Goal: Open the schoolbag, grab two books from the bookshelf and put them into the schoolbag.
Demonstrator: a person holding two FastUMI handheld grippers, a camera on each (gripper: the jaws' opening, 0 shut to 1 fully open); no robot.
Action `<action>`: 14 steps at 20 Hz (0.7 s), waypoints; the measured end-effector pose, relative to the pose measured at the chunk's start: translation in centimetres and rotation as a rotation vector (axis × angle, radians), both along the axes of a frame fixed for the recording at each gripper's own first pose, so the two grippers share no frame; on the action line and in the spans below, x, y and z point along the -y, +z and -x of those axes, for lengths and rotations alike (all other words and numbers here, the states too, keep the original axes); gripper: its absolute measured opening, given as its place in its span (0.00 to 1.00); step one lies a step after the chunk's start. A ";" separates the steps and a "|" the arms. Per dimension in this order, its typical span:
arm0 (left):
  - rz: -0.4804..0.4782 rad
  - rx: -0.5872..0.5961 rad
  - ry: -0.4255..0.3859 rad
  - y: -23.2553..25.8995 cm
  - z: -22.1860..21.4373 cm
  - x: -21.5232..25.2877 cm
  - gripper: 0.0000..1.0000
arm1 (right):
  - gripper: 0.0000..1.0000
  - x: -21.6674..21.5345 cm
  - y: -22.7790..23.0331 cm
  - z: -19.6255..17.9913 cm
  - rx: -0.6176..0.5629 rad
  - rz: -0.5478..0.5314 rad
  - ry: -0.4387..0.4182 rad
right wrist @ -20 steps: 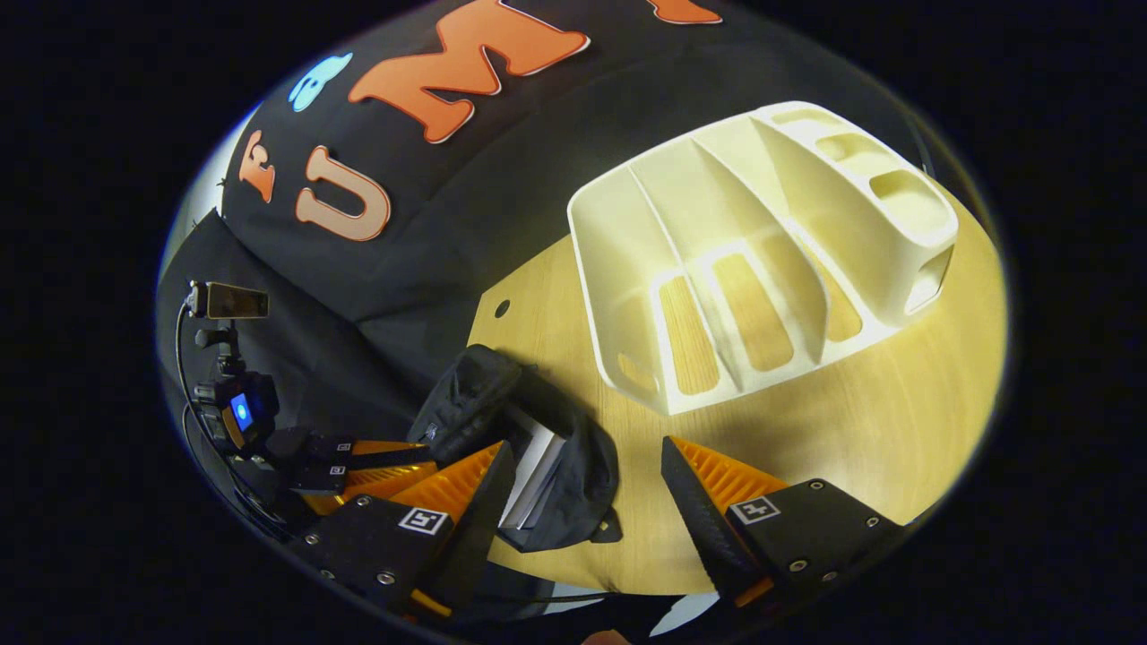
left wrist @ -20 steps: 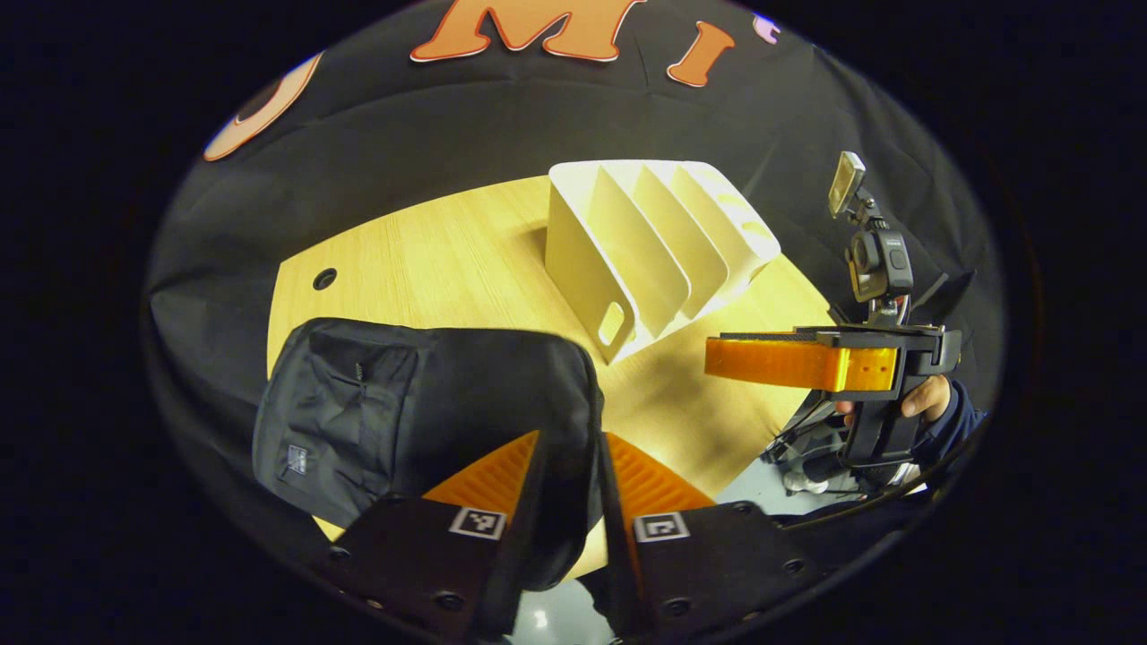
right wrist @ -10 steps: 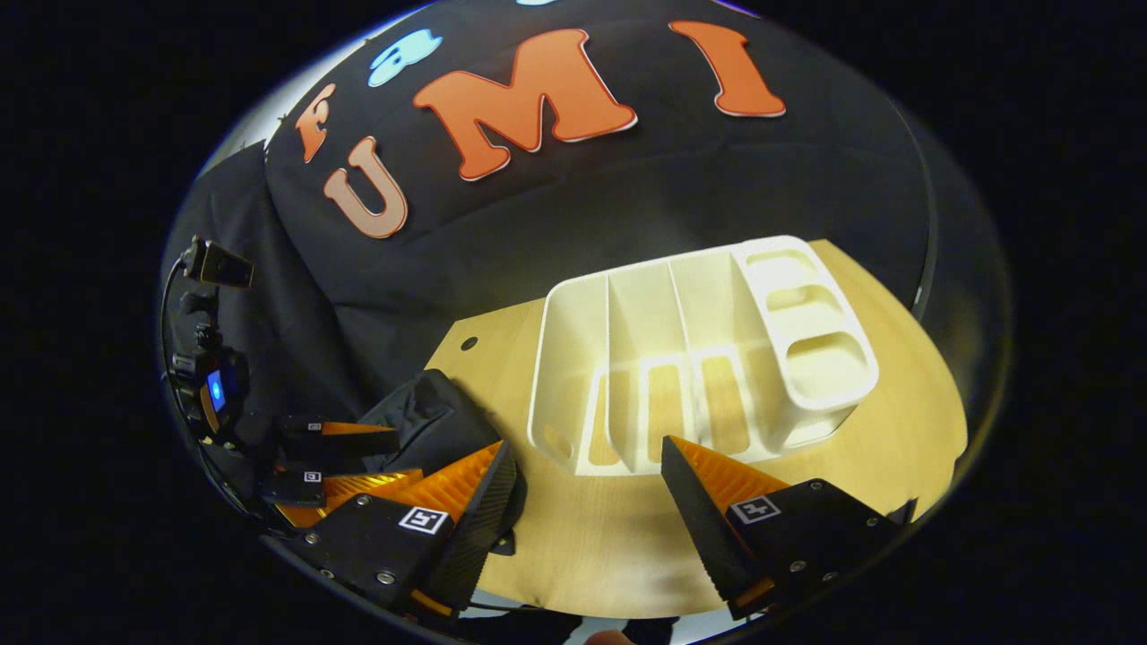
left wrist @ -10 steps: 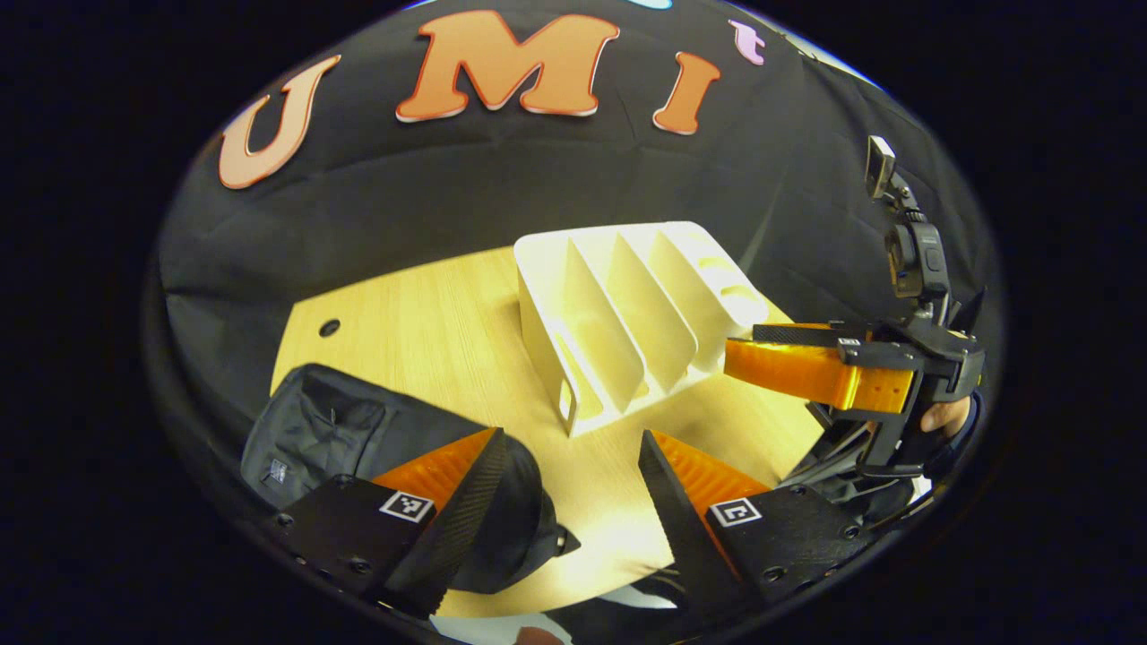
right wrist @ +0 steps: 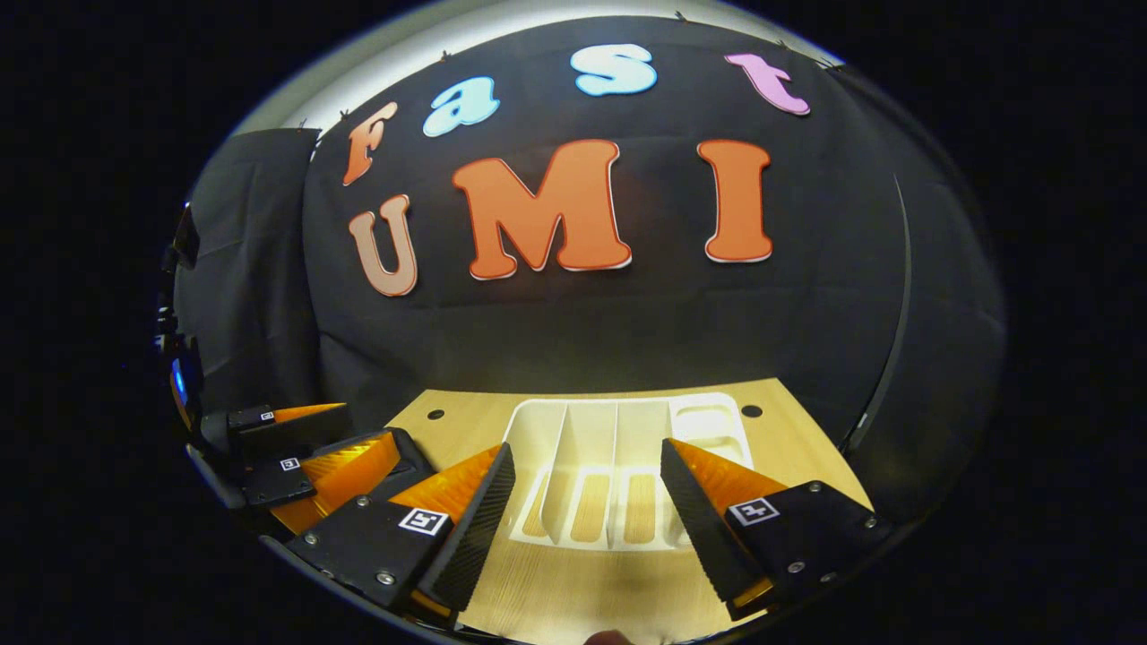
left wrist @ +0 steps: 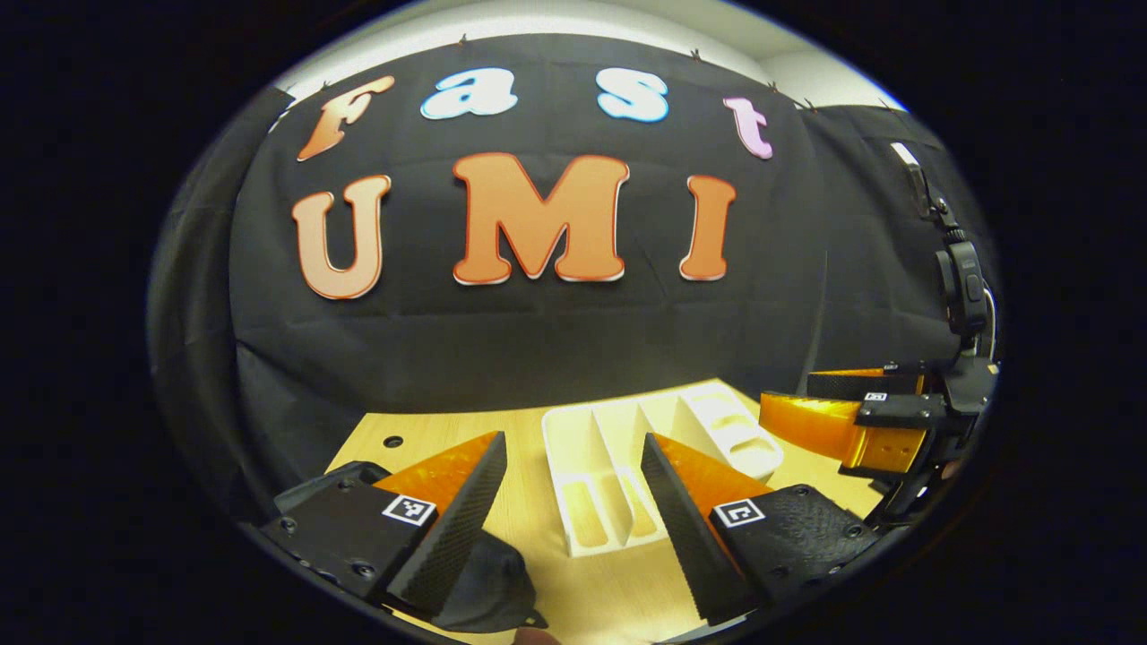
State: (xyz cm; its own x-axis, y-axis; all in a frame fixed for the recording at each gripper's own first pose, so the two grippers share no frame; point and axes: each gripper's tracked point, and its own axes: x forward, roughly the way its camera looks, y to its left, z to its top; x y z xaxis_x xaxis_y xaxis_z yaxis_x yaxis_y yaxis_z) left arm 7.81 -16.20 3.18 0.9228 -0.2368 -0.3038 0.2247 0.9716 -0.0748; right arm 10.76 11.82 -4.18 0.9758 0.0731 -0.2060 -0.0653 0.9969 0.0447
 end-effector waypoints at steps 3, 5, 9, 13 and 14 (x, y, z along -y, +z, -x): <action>0.016 0.087 0.069 1.5 -0.6 -0.4 0.96 | 0.98 0.2 1.5 1.3 0.065 0.055 0.017; 0.031 0.123 0.105 2.3 -0.9 -0.5 0.96 | 0.98 -0.1 2.2 1.9 0.085 0.057 0.031; -0.008 0.204 0.152 4.6 -0.8 -1.5 0.97 | 0.98 -0.2 2.5 2.1 0.102 0.059 0.028; -0.022 0.225 0.141 4.3 0.5 -1.8 0.96 | 0.98 -0.2 2.4 2.0 0.106 0.028 -0.003; -0.028 0.225 0.137 4.2 0.4 -1.9 0.96 | 0.97 0.0 2.3 1.9 0.114 0.037 -0.019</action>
